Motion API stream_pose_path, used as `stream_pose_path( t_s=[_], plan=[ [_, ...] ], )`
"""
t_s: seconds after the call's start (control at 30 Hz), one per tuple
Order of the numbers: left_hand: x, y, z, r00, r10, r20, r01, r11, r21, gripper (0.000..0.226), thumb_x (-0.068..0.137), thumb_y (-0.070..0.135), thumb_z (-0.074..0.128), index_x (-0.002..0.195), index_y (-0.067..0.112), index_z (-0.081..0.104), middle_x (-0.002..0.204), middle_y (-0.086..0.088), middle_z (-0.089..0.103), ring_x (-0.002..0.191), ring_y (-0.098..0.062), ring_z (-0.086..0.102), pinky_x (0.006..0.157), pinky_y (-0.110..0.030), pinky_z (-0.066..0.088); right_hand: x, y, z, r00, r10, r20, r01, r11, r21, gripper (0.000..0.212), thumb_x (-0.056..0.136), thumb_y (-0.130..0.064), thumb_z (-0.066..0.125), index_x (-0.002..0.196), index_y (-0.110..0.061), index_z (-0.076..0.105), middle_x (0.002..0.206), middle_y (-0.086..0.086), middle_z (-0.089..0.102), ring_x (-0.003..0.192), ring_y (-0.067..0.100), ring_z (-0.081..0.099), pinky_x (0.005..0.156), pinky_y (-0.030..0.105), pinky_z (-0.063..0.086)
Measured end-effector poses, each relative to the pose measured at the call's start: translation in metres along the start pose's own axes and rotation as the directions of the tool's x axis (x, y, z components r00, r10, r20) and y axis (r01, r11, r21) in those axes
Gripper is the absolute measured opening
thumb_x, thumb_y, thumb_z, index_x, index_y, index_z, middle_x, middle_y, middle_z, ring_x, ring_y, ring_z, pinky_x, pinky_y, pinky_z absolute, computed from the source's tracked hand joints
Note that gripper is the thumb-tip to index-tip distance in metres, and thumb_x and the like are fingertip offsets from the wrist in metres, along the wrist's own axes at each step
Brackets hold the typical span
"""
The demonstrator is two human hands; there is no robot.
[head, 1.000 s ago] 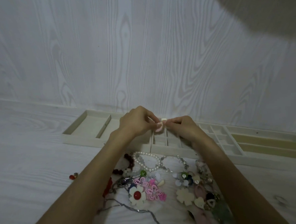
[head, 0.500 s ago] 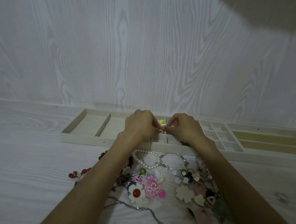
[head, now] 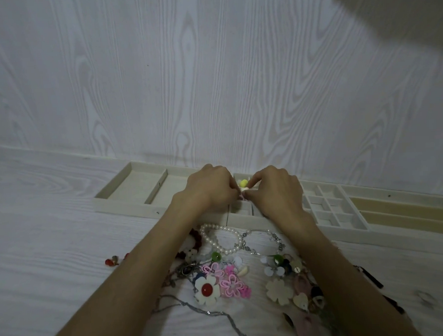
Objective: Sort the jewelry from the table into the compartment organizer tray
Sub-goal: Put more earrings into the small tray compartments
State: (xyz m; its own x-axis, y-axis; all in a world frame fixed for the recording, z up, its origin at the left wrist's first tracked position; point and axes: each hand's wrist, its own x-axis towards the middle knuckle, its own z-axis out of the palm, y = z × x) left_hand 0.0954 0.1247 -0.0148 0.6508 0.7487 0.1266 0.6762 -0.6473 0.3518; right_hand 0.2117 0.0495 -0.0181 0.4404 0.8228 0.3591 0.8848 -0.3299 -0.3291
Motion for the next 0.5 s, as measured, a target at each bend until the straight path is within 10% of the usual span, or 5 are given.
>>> stream_pose_path(
  t_s=[0.5],
  plan=[
    [0.0,0.0,-0.003,0.998,0.012,0.055,-0.007,0.997,-0.082,0.027,0.092,0.032,0.049,0.107,0.035,0.072,0.06,0.006,0.042,0.082,-0.016,0.038,0.066,-0.03,0.035,0.003,0.002,-0.023,0.961,-0.071,0.266,0.091,0.994,-0.063,0.034,0.09,-0.012,0.05,0.105,-0.033,0.071,0.111,0.001,0.068,0.085,0.02,0.06,0.067,0.026,0.039]
  ],
)
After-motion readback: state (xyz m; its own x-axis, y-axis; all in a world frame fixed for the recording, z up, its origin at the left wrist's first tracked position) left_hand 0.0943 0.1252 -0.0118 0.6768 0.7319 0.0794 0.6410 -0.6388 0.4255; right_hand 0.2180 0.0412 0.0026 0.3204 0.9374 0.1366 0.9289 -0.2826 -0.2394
